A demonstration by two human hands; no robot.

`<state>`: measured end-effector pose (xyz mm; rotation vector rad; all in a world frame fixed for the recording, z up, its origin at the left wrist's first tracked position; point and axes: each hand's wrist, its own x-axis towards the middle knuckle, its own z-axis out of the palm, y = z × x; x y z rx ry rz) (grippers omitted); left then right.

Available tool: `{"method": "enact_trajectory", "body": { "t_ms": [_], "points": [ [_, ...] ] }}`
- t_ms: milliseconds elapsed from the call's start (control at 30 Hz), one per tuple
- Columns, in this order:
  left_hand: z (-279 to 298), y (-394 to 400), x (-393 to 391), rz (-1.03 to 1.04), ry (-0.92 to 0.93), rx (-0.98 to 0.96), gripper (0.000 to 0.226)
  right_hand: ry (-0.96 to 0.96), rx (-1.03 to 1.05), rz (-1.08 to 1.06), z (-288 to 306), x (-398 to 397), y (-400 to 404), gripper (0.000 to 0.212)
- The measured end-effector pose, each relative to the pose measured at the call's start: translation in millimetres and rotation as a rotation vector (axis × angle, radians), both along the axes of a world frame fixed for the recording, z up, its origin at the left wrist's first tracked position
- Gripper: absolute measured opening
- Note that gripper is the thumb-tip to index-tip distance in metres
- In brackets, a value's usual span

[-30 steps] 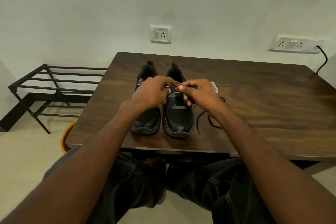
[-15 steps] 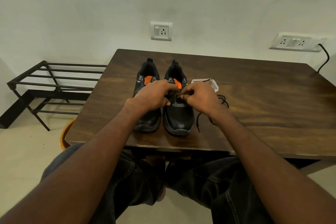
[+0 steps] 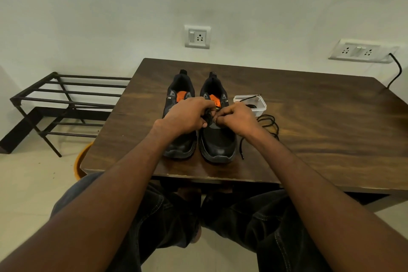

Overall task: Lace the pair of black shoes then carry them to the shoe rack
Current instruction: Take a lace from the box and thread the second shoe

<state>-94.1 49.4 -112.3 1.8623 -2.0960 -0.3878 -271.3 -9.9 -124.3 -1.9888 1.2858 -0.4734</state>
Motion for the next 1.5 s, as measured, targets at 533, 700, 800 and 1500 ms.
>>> {"method": "enact_trajectory", "body": {
  "t_ms": [533, 700, 800, 1500],
  "points": [
    [-3.3, 2.6, -4.1, 0.026, 0.042, -0.04, 0.035, 0.111, -0.041, -0.096, -2.9, 8.9, 0.4, 0.014],
    [-2.8, 1.8, -3.4, 0.033, 0.038, -0.045, 0.034, 0.114, -0.053, -0.118, -2.2, 11.1, 2.0, 0.011],
    [-2.0, 2.1, -3.0, 0.04, 0.046, -0.05, 0.032, 0.059, 0.061, -0.121, 0.4, 11.6, 0.4, 0.01],
    [3.7, 7.2, -3.3, 0.031, 0.068, -0.035, 0.04, -0.047, 0.205, -0.163, 2.4, 16.2, 3.7, 0.011]
  ]
}}
